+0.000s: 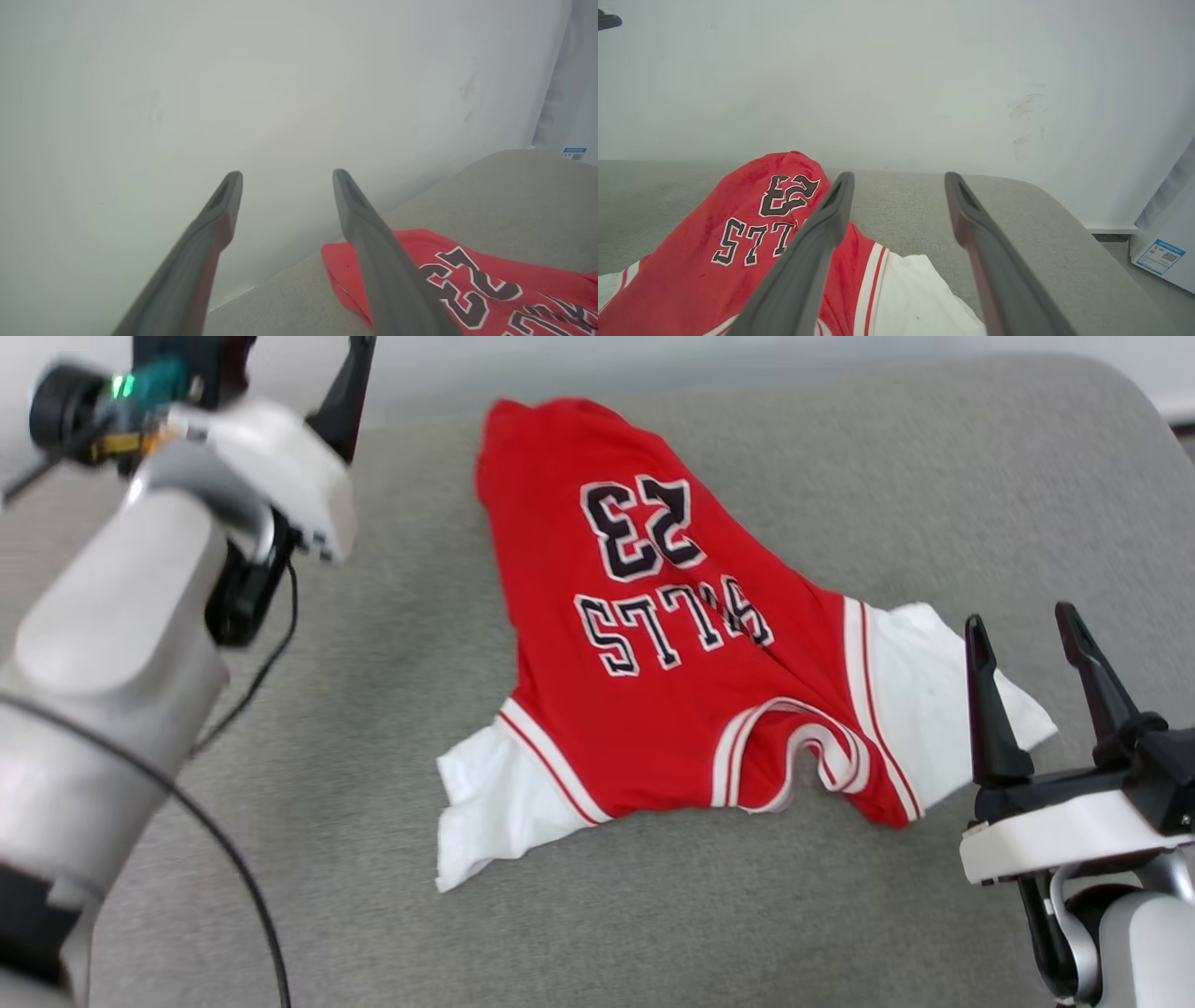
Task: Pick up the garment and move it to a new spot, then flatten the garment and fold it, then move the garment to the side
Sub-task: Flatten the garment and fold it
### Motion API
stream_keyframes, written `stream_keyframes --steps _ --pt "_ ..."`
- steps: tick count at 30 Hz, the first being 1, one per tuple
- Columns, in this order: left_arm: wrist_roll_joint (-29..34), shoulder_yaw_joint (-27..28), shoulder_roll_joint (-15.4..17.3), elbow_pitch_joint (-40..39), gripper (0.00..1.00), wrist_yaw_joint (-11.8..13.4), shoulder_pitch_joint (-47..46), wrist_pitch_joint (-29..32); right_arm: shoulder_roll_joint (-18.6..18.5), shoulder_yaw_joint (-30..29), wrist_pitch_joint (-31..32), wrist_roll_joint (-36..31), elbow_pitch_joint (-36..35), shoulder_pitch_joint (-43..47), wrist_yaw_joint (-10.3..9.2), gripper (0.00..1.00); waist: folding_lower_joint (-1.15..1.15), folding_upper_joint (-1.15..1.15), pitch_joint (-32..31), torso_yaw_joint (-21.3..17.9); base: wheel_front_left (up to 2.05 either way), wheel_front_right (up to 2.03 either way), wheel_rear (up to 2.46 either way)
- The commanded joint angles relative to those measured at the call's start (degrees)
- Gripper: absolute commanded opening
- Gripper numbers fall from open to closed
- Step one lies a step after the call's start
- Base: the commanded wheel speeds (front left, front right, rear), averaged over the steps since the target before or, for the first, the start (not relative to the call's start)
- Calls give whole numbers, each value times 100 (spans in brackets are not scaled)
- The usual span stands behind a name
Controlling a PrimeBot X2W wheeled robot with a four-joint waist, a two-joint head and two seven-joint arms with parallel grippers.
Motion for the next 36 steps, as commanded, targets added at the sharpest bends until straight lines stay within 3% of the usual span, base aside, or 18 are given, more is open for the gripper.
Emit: stream_keyframes --steps 1,5,11,15,19,27,36 --pt "-69 128 87 -248 100 130 342 -39 2 -14 32 8 -45 97 -4 100 1 0 -287 273 0 0 0" --pt "-401 864 376 -1205 100 597 1368 -64 -2 -67 94 35 -104 247 -4 100 1 0 -485 438 0 0 0" --pt "-158 1927 670 -2885 100 1353 3154 -58 0 -56 143 106 -197 412 -4 100 1 0 -601 532 0 0 0" --pt "49 2096 737 -3651 100 1643 4220 -59 1 -90 156 157 -225 486 -4 100 1 0 -631 538 0 0 0" --pt "61 2107 593 -4163 100 1837 5077 -60 3 -42 140 215 -207 546 -4 100 1 0 -633 512 0 0 0" --pt "36 1597 668 -4562 100 1650 5330 525 -47 79 194 222 -216 646 -4 100 1 0 -406 496 0 0 0" --pt "273 718 776 -4683 100 1196 4231 2480 -76 141 295 200 -292 588 -4 100 1 0 -36 512 0 0 0"
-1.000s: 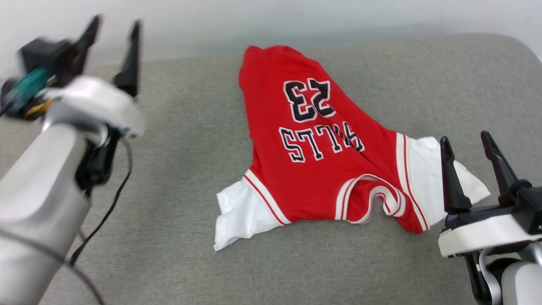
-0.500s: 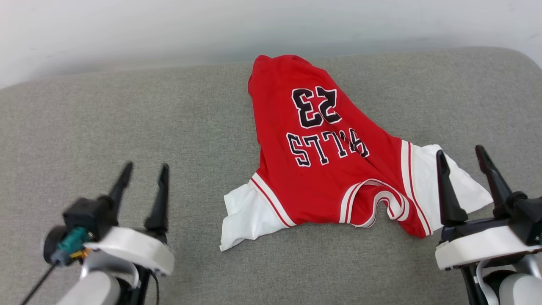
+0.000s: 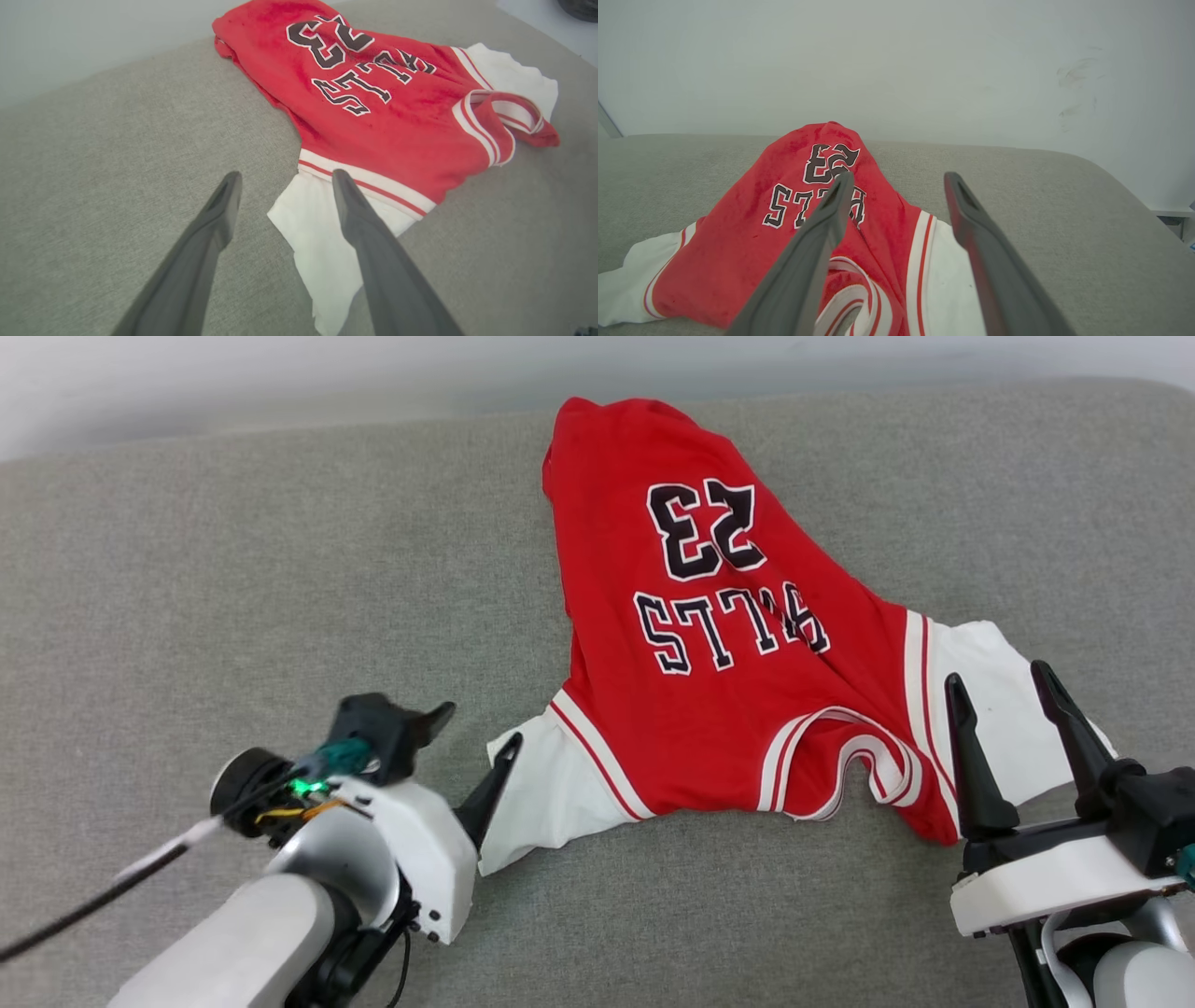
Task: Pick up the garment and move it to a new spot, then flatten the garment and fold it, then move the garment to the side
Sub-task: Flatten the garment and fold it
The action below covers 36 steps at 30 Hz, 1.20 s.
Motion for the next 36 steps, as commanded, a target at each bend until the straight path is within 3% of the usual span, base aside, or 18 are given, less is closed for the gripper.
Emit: stream_keyframes --steps 1,7,17,18,19,20,24,28,36 --pt "77 -145 5 95 100 -47 -266 390 -31 38 21 -31 -37 -49 -4 100 0 0 123 -13 0 0 0" --pt "155 -504 -167 601 100 -291 -901 1246 -101 91 83 -71 -125 -62 -4 100 0 0 400 -61 0 0 0" --pt "133 -848 -417 1515 100 -652 -1239 1639 -88 45 83 -76 -220 -92 -4 100 0 0 691 -171 0 0 0" --pt "132 -880 -426 1568 77 -675 -1236 1653 -81 41 73 -83 -213 -84 -4 100 0 0 696 -172 0 0 0" --pt "153 -887 -453 1615 27 -672 -1240 1617 -76 36 64 -91 -203 -79 -4 100 0 0 697 -171 0 0 0" --pt "163 -888 -475 1653 0 -668 -1243 1592 -71 36 63 -95 -189 -78 -4 100 0 0 694 -172 0 0 0" --pt "202 -770 -480 1766 0 -625 -1222 1235 -48 74 64 -108 -130 -103 -4 100 0 0 611 -169 0 0 0" --pt "289 -549 -393 1638 0 -358 -1065 735 -41 86 47 -103 -73 -99 -4 100 0 0 466 -155 0 0 0" --pt "309 -194 59 915 0 73 -649 267 -24 66 69 -91 -33 39 -4 100 0 0 274 -79 0 0 0"
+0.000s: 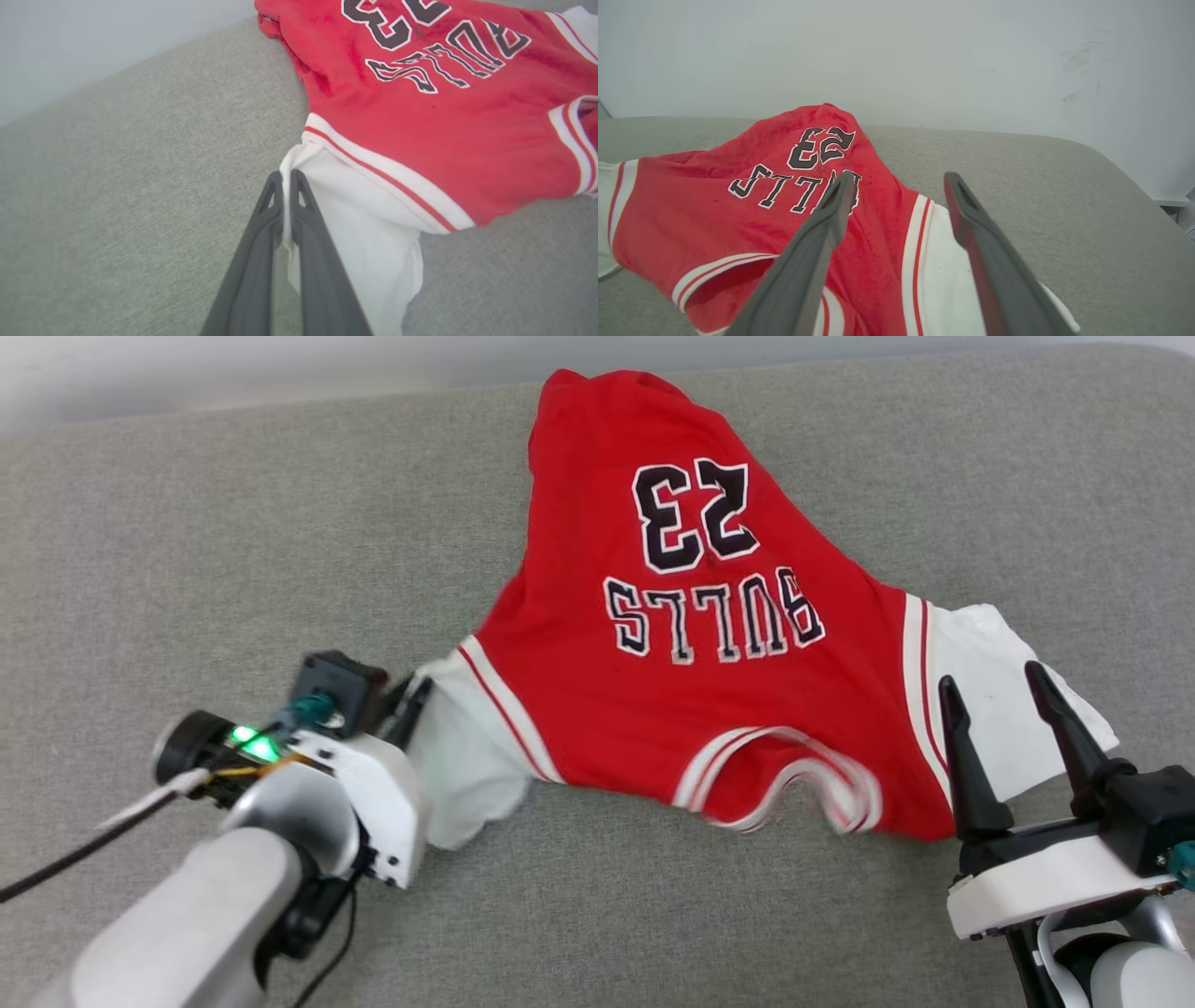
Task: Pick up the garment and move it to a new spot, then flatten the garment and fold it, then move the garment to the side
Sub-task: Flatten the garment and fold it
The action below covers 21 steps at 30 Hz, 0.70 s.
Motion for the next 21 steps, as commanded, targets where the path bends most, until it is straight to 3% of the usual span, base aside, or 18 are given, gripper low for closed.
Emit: stream_keyframes --steps 1,6,10,12,18,21 --pt "-2 47 12 -11 0 27 3 -33 16 10 2 -14 17 40 -4 100 0 0 -6 7 0 0 0" --pt "-27 243 314 18 0 -66 -244 -20 14 147 13 -31 43 -147 -4 100 0 0 58 -60 0 0 0" --pt "-32 240 302 301 0 -219 -420 -49 11 212 -18 -33 89 -171 -4 100 0 0 100 -105 0 0 0" --pt "20 239 246 581 100 -276 -524 -156 14 233 -47 -35 127 -195 -4 100 0 0 102 -132 0 0 0" --pt "133 392 55 1282 100 -250 -608 -972 34 282 -74 -35 265 -221 -4 100 0 0 -6 -176 0 0 0" --pt "156 557 41 1445 100 -115 -435 -1513 37 252 -74 -50 293 -176 -4 100 0 0 -115 -134 0 0 0"
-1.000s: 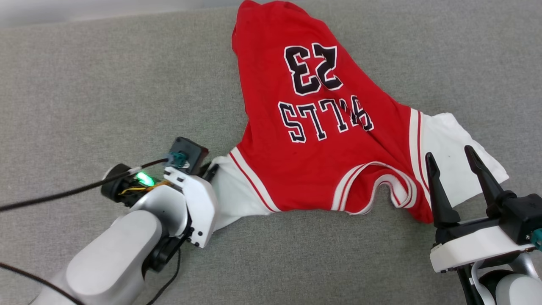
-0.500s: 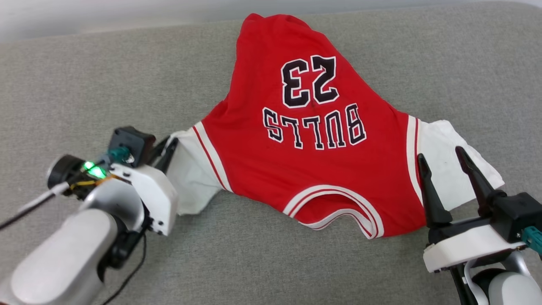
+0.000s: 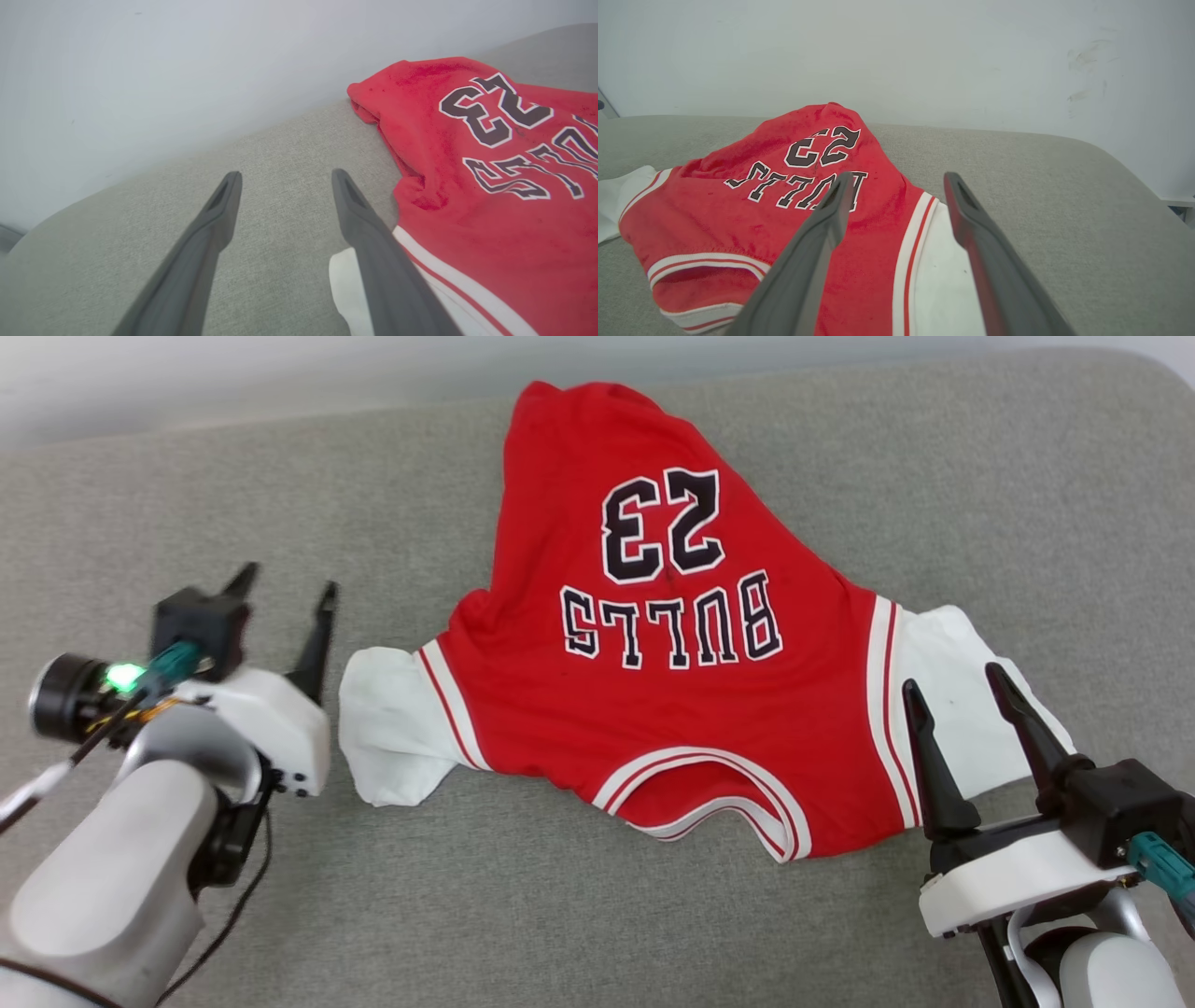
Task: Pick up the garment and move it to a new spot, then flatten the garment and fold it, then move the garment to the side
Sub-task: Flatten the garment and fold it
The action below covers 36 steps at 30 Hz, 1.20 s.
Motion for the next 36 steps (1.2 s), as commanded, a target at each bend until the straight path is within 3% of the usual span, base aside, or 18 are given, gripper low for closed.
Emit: stream_keyframes --steps 1,6,11,17,24,28,36 --pt "5 119 22 58 100 114 155 -254 13 -17 -2 -52 13 -17 -4 100 0 0 -95 49 0 0 0" --pt "-226 562 42 -88 100 407 566 -909 -3 -39 29 -23 31 75 -4 100 0 0 -341 142 0 0 0" --pt "-715 970 107 -598 100 508 1198 -1027 -5 -79 29 16 7 149 -4 100 0 0 -483 215 0 0 0" --pt "-1238 813 325 -1473 100 562 1915 -156 3 -102 61 51 -32 235 -4 100 0 0 -485 243 0 0 0" --pt "-1370 379 409 -2439 100 893 2265 816 11 -111 68 55 -77 236 -4 100 0 0 -339 231 0 0 0" --pt "-1303 217 507 -2540 100 953 2172 1157 18 -83 74 43 -96 176 -4 100 0 0 -209 210 0 0 0" --pt "-1291 45 325 -2152 100 868 1755 1508 25 -69 44 29 -110 95 -4 100 0 0 99 148 0 0 0"
